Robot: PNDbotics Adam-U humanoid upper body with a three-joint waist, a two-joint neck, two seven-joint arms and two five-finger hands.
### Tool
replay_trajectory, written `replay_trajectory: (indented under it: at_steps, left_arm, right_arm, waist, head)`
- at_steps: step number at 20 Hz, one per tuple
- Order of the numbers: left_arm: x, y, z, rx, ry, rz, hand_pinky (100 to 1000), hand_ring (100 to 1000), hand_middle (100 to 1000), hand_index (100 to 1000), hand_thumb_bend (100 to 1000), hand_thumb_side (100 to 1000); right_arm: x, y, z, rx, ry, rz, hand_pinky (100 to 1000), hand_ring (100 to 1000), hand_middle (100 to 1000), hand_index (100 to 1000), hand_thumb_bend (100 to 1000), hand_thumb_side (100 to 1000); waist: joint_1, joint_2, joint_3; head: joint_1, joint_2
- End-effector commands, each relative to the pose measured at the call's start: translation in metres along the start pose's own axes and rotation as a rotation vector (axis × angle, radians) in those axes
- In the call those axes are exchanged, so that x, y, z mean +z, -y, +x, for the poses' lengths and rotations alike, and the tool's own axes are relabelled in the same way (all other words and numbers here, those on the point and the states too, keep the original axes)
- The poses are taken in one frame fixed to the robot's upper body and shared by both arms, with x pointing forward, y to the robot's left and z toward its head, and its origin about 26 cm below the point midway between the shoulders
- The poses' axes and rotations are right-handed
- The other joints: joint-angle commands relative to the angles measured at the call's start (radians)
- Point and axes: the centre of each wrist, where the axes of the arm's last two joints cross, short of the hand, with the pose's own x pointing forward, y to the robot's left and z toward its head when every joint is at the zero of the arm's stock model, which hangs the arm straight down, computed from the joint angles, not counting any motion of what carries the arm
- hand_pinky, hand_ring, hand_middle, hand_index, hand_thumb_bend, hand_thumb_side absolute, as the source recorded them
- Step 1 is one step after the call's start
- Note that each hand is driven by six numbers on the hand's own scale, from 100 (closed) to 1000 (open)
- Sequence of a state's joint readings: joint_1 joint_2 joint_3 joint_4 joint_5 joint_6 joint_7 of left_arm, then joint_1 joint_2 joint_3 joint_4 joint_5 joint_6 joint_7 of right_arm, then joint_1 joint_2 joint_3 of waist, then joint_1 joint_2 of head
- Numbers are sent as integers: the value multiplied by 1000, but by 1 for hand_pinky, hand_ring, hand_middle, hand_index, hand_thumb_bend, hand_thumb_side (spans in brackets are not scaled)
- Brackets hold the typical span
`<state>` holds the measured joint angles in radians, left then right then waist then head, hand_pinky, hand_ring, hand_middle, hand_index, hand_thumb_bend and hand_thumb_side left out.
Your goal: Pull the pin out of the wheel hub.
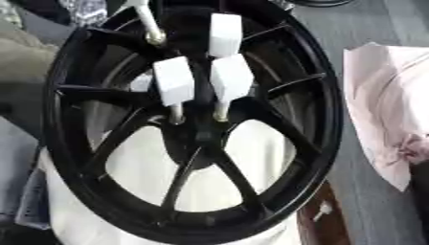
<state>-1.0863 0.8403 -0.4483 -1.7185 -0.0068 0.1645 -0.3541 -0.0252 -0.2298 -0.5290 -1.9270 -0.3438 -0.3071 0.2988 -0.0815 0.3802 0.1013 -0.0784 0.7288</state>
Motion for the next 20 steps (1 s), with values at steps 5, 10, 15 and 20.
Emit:
replay_trajectory:
  at_steps: [5,10,15,20]
  left_arm:
    - [67,-43,-28,44,-114,243,157,267,195,370,100,419]
    - [113,-50,-77,154,-349,405,193,289,216,394,100,398]
    - [163,-40,-128,156,-567,560,388,484,440,724,100,311]
    - [210,-26,-153,94,-685,577,729,781,760,930,100,976]
  right_arm:
    - [-4,8,12,39,35,-16,900,842,749,825,100,635]
    - [-1,13,16,62,43,-73,900,842,750,825,100,630]
    - [-5,13,20,65,56,-82,899,842,750,826,100,625]
    - [-11,11,23,51,69,-64,899,842,750,827,100,620]
  waist:
    - [-3,-30,13]
    - [-17,-33,71]
    - [-15,-32,75]
    - [-9,-37,54]
  head:
    - [-23,-2]
    - [-64,-5]
    - [-69,-18]
    - [-53,-36]
